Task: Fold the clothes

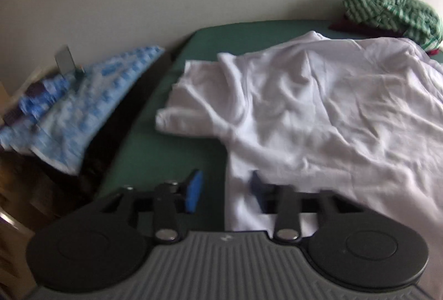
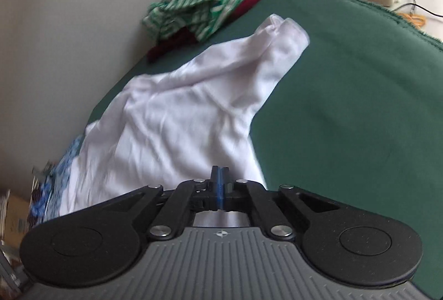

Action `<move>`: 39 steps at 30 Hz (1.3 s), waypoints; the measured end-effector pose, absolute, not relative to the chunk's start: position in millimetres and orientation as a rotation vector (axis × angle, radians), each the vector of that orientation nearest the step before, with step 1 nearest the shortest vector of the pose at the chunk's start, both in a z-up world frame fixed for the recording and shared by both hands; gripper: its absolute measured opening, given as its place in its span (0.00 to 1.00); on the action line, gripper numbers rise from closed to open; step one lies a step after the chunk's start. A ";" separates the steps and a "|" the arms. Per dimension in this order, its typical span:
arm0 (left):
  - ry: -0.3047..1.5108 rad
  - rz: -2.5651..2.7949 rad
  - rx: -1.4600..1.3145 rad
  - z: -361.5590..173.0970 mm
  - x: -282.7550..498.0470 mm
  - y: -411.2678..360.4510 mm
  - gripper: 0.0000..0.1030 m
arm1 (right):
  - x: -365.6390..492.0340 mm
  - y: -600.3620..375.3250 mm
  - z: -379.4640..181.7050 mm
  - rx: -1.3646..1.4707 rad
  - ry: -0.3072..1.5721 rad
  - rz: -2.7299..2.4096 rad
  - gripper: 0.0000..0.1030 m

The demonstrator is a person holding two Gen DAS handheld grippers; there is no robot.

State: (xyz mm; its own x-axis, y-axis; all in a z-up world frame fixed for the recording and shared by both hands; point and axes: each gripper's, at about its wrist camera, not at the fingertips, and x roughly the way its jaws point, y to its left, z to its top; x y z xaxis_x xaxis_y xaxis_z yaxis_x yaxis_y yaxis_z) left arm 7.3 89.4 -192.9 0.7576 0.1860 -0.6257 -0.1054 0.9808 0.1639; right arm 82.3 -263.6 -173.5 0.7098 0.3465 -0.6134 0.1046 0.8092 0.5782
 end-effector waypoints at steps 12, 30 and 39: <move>0.718 0.235 0.195 -211.9 115.1 79.0 0.49 | 176.1 -247.5 -185.7 0.615 0.833 0.329 0.00; 0.653 -0.006 0.386 -204.6 166.5 67.6 0.54 | 223.0 -125.6 -129.0 -0.248 0.634 0.342 0.25; 0.612 -0.061 0.329 -216.8 151.3 83.6 0.67 | 268.2 -164.6 -105.5 -0.165 0.665 0.170 0.01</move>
State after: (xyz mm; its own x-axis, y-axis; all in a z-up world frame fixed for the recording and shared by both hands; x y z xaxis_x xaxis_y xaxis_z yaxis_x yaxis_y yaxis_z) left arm 151.3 83.6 -216.8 0.8187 0.0405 -0.5729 0.1525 0.9464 0.2848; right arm 268.2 -164.6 -105.5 0.7738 0.1038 -0.6249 -0.2090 0.9731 -0.0971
